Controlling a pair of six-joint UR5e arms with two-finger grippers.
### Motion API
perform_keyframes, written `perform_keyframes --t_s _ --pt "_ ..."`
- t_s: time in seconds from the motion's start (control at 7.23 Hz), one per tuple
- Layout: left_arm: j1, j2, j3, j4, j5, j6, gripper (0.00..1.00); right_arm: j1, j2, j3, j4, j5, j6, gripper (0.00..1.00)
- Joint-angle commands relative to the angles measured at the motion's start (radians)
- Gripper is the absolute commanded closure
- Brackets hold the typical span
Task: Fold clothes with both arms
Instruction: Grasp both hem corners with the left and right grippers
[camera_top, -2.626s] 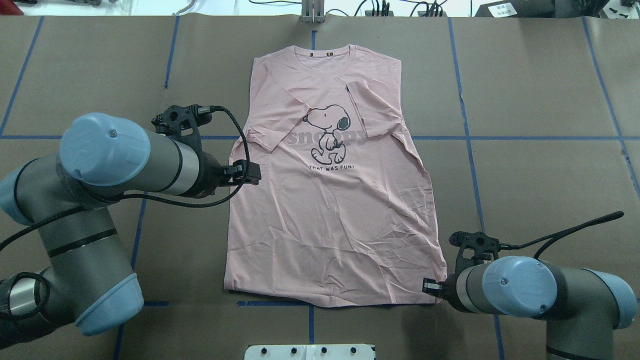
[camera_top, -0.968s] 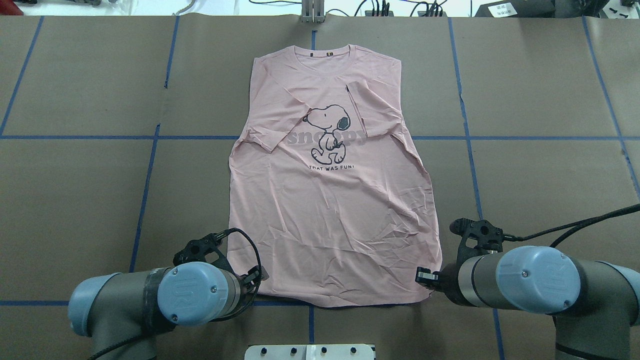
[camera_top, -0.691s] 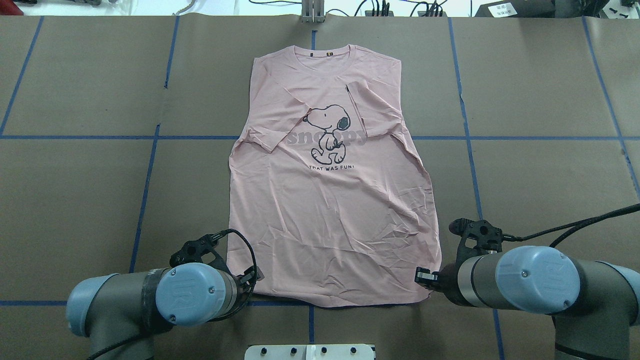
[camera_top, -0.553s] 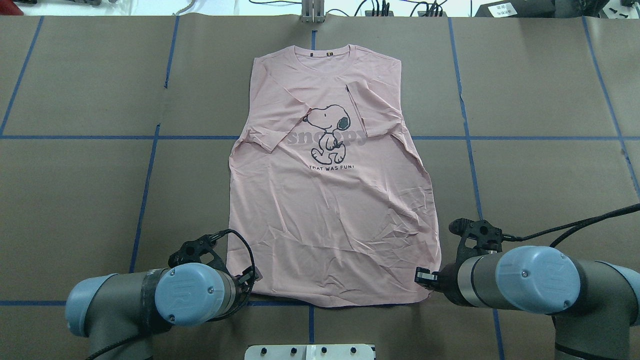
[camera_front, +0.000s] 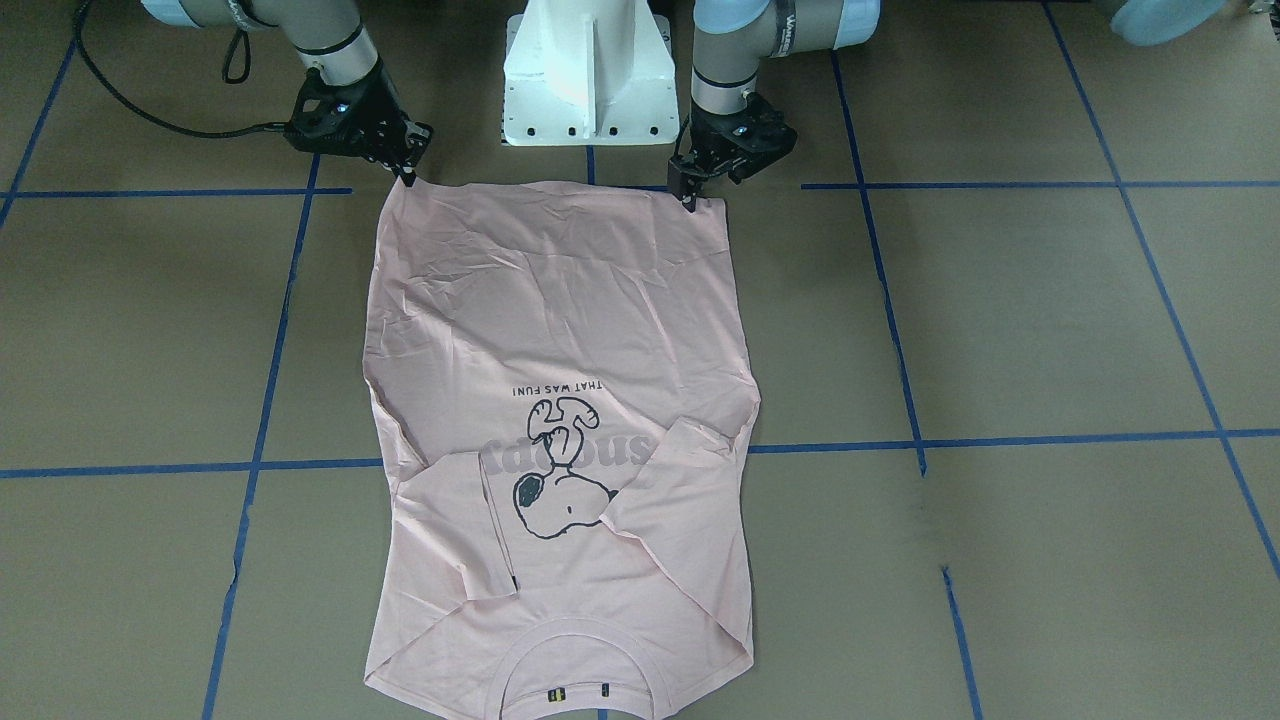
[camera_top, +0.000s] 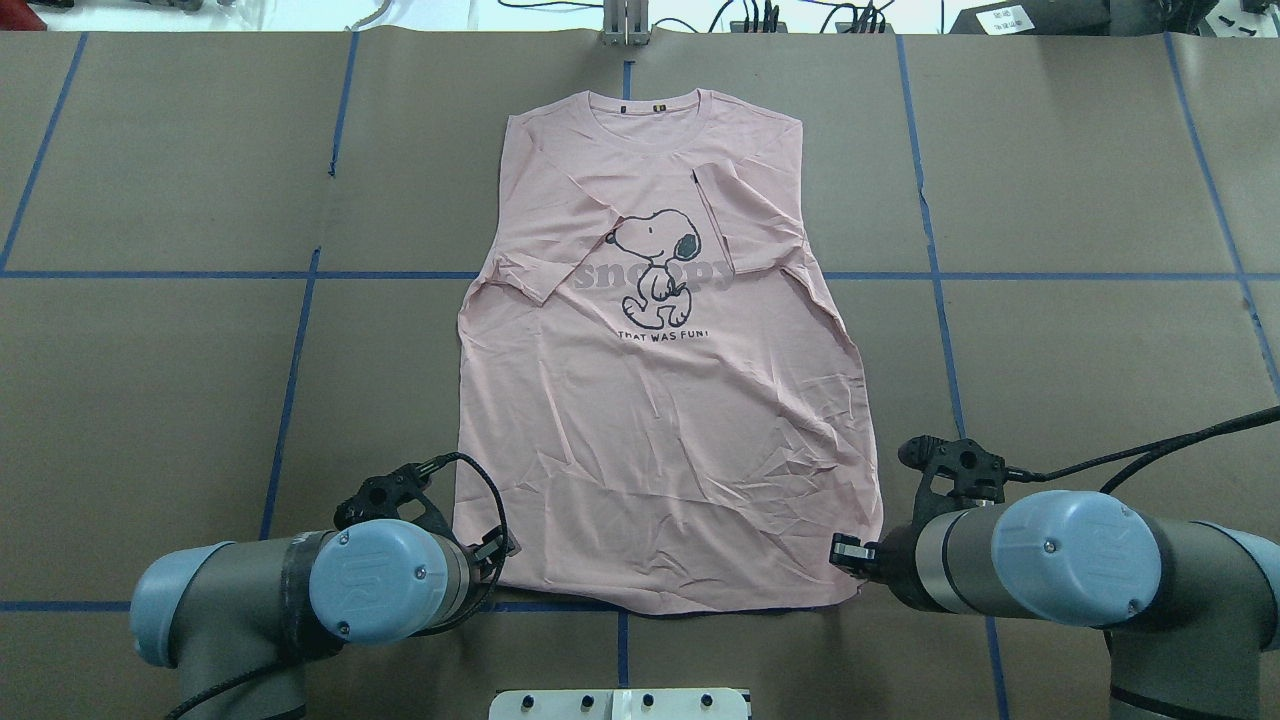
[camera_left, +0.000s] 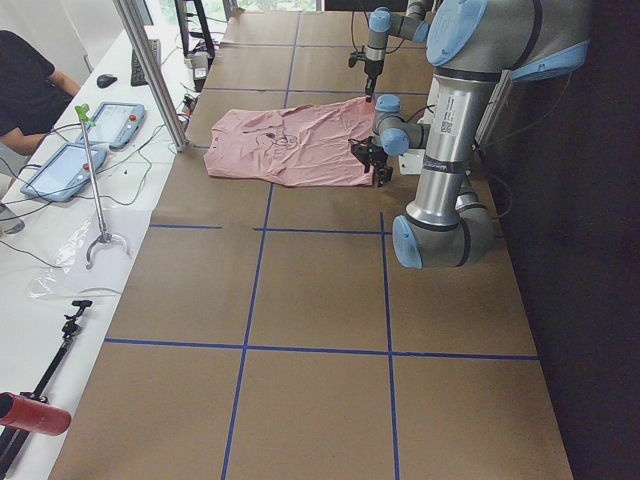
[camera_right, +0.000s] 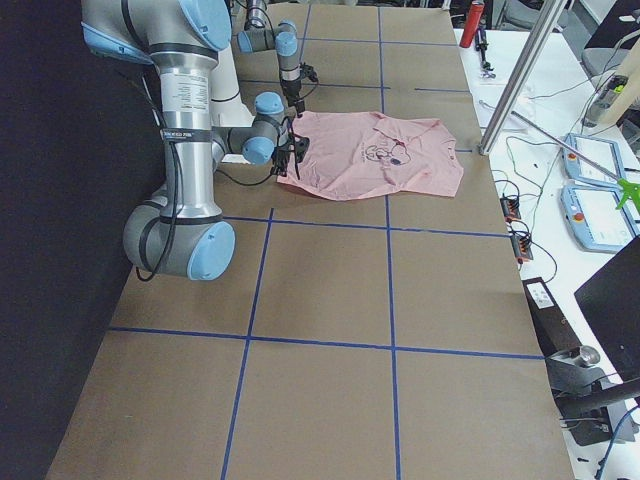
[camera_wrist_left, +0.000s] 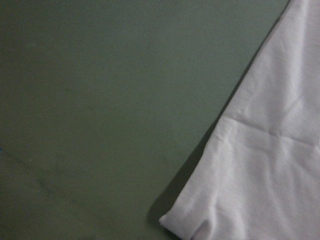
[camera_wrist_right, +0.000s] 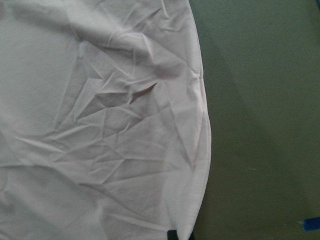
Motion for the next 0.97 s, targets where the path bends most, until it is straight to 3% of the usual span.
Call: perform_keyframes --t_s 0.0,0.55,0.69,0.83 --pt "-0.002 -0.003 0.005 0.0 0.0 0.0 0.11 0.002 -0.002 0.005 -0.001 0.0 -0.001 1.0" --pt "-0.005 -0.005 0.019 -0.002 -0.001 0.001 0.13 0.005 -0.003 0.005 -0.001 0.0 -0.001 1.0" --pt "-0.006 -0.008 0.018 -0.002 -0.002 0.0 0.19 0.005 -0.005 0.005 -0.001 0.0 -0.001 1.0" --pt "-0.005 -0.008 0.018 -0.002 -0.002 -0.002 0.41 0.005 -0.005 0.005 -0.001 0.0 0.0 1.0"
